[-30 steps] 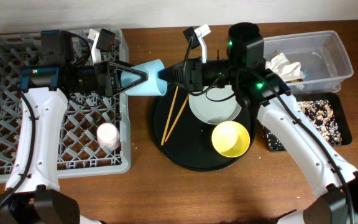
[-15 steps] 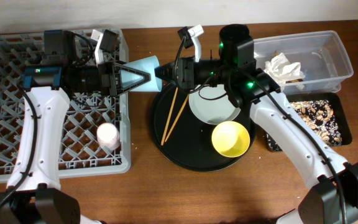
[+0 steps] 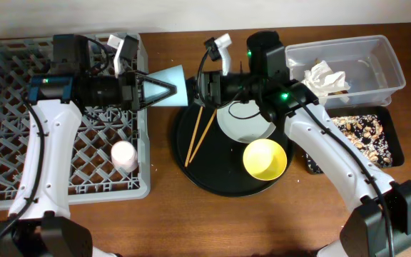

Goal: Sort waste into correct bins and load items into the dishwasher rack
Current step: 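Pass the blue cup from the right gripper to the left gripper, then lower the blue cup upside down into the rack with the left gripper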

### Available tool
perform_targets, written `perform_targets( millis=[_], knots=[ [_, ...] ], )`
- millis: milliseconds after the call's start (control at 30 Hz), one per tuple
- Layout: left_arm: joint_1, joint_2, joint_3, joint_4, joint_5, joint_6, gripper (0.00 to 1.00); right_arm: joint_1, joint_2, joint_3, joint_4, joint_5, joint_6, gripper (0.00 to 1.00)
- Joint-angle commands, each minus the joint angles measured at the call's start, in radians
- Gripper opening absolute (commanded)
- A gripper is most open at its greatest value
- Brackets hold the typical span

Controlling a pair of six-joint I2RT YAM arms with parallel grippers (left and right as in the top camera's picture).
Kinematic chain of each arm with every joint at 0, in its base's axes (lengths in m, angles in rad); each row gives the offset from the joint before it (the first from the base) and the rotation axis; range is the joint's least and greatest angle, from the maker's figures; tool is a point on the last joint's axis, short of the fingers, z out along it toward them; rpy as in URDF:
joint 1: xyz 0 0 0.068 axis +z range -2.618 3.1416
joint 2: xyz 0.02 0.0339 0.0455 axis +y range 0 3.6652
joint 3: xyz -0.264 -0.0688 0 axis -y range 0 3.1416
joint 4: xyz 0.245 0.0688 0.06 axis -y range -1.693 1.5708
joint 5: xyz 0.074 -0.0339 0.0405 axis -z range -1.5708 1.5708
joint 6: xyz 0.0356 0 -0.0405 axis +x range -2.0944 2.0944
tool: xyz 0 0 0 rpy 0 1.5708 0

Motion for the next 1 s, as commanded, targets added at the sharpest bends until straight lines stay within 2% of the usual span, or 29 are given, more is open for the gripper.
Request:
perform_targets(
  millis=[0, 100, 167, 200, 267, 467, 667, 800, 967],
  knots=[
    [-0.002, -0.004, 0.004, 0.007, -0.175, 0.016, 0.67, -0.027, 0.008, 0.005, -0.122, 0.109, -0.108, 0.81],
    [-0.002, -0.004, 0.004, 0.017, -0.276, 0.016, 0.67, -0.035, 0.008, 0.005, -0.249, 0.244, -0.151, 0.87],
    [-0.002, -0.004, 0.004, 0.023, -0.401, 0.015, 0.67, -0.033, 0.008, 0.005, -0.328, 0.356, -0.175, 0.89],
    [-0.002, -0.004, 0.004, 0.024, -0.475, 0.005, 0.67, -0.030, 0.008, 0.005, -0.357, 0.403, -0.177, 0.93],
    [-0.002, -0.004, 0.004, 0.024, -0.665, -0.064, 0.68, -0.018, 0.010, 0.003, -0.400, 0.477, -0.177, 1.00],
    [-0.002, -0.002, 0.004, 0.012, -1.223, -0.186, 0.68, 0.027, 0.011, -0.013, -0.446, 0.581, -0.207, 0.98],
    [-0.002, 0.043, 0.004, -0.024, -1.284, -0.196, 0.66, 0.042, 0.011, -0.039, -0.463, 0.629, -0.207, 0.98],
    [-0.002, 0.101, 0.004, -0.082, -1.387, -0.264, 0.65, 0.039, 0.011, -0.040, -0.486, 0.629, -0.219, 0.98],
    [-0.002, 0.180, 0.004, -0.132, -1.387, -0.270, 0.65, 0.040, 0.011, -0.040, -0.493, 0.629, -0.229, 0.98]
  ],
)
